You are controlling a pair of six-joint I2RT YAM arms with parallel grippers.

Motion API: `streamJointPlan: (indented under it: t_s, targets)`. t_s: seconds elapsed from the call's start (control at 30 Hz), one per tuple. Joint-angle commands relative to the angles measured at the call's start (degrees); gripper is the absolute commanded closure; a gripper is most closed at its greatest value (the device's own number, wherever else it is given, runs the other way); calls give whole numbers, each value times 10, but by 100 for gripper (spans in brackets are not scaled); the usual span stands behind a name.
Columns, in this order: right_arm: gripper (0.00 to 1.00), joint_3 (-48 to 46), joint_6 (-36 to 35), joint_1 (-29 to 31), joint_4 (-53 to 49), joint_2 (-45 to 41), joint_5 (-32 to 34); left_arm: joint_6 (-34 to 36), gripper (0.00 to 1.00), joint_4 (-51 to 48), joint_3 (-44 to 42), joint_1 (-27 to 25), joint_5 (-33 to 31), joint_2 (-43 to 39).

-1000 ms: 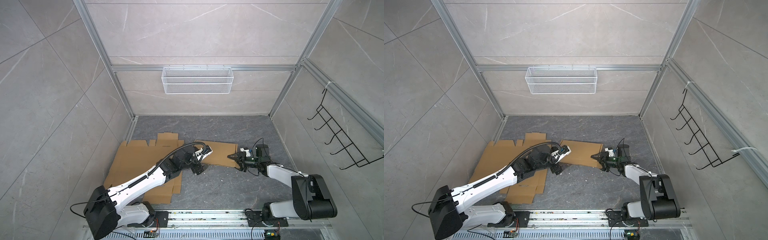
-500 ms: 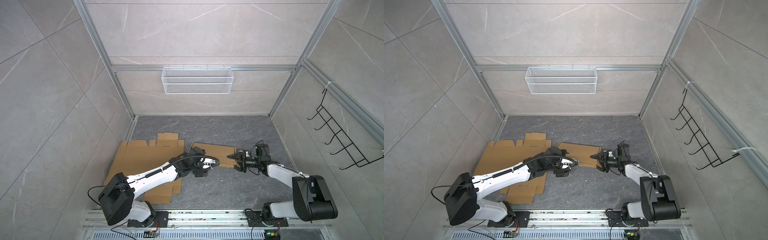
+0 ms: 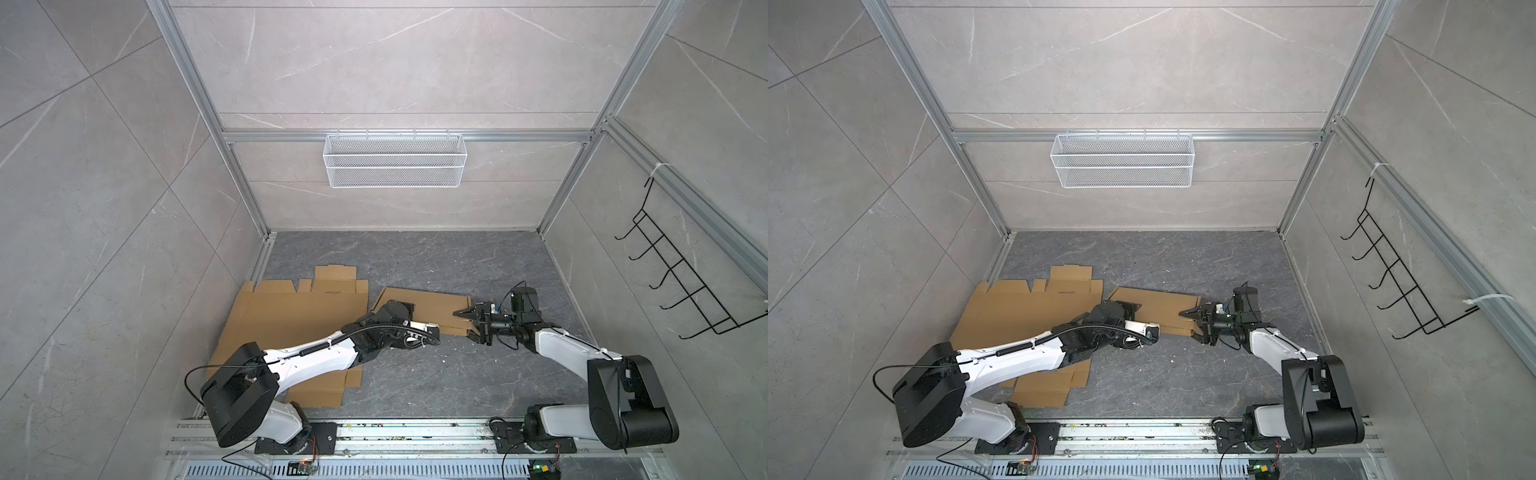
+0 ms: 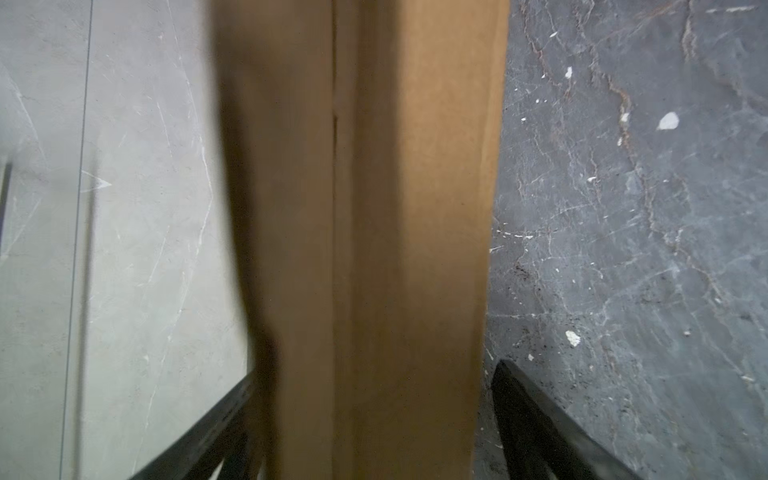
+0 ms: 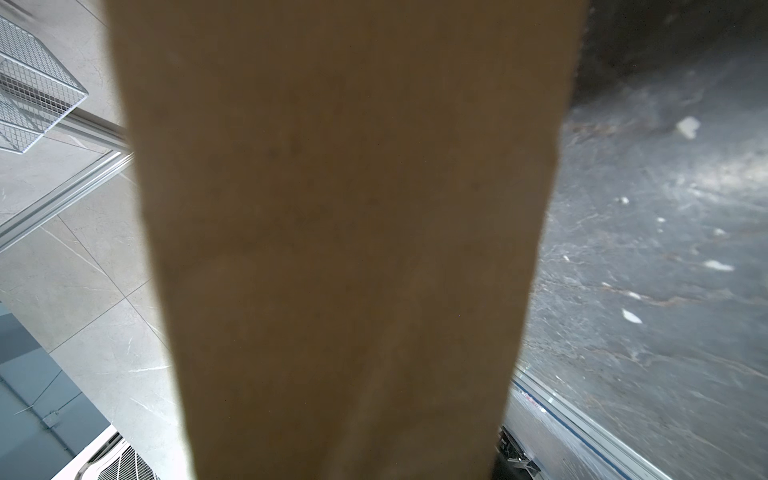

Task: Fold the paper box

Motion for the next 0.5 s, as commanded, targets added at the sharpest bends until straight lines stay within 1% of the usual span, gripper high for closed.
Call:
streamJointPlan:
  t_s: [0.0,0.17,0.3,0.4,0.47]
  targets:
    - [57,-1,4,8,-3,-16,-35,31,22,32,1,0,-10,2]
    - [54,4,2,8,-12,-20,-38,35,33,15,9,0,-13,-10]
    - [45,13,-14,8,-39,-22,-37,34,37,-14,17,0,-11,-15]
    - [44,17,-17,8,-49,-25,-37,32,40,-21,16,0,-13,-19]
    - [40,20,-21,8,-58,-29,-37,32,42,-24,18,0,-16,-19]
